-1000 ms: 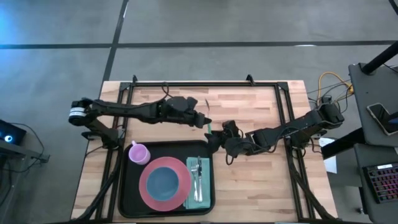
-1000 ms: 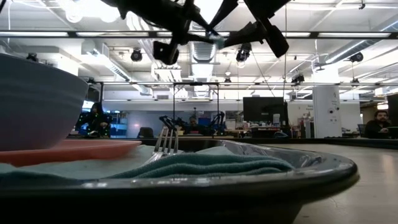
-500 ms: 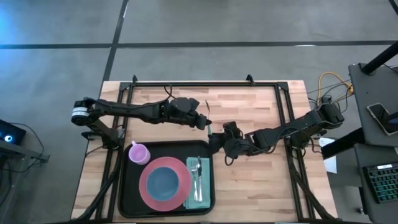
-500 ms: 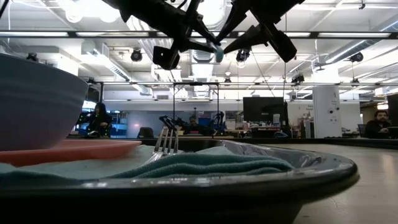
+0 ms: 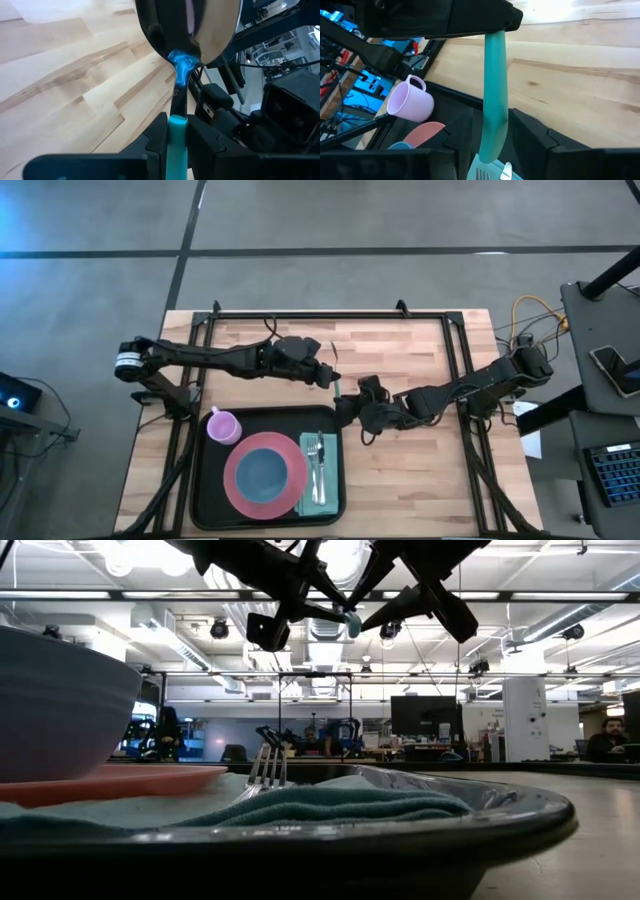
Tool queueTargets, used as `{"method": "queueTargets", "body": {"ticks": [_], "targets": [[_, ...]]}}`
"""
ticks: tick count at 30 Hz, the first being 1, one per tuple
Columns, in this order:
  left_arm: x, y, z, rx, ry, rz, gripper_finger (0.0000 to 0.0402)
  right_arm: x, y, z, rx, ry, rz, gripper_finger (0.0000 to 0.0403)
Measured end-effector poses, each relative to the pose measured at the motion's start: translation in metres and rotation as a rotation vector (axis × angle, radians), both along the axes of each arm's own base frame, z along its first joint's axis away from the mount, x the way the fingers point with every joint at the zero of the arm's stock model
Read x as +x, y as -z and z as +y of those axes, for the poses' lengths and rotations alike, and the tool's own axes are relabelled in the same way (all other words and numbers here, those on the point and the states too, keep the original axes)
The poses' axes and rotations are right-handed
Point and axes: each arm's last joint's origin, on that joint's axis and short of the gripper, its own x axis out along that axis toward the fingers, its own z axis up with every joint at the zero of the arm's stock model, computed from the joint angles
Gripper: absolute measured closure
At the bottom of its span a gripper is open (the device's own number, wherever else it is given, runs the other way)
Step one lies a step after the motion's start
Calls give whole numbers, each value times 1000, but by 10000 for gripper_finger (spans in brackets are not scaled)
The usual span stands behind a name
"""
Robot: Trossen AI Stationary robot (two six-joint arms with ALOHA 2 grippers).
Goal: Set up tray
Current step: Put the spoon on top of the table napkin beside the knife on the black tray
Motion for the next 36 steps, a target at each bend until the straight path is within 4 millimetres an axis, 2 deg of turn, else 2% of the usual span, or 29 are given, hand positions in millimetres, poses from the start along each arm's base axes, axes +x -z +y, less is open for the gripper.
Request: {"method": "queueTargets", "body": {"ticks": [7,19,29,36], "targets": [[1,-2,-7,1,14,-6,366,-3,4,-1,13,21,38,280],[1,-1,-12,9,14,-5,365,-3,4,0,37,10,30,322],[2,-2,-12,16,0,-6,341,-2,3,0,58,18,11,375],[1,-2,-13,21,15,-3,334,-2,3,0,66,34,5,381]]}}
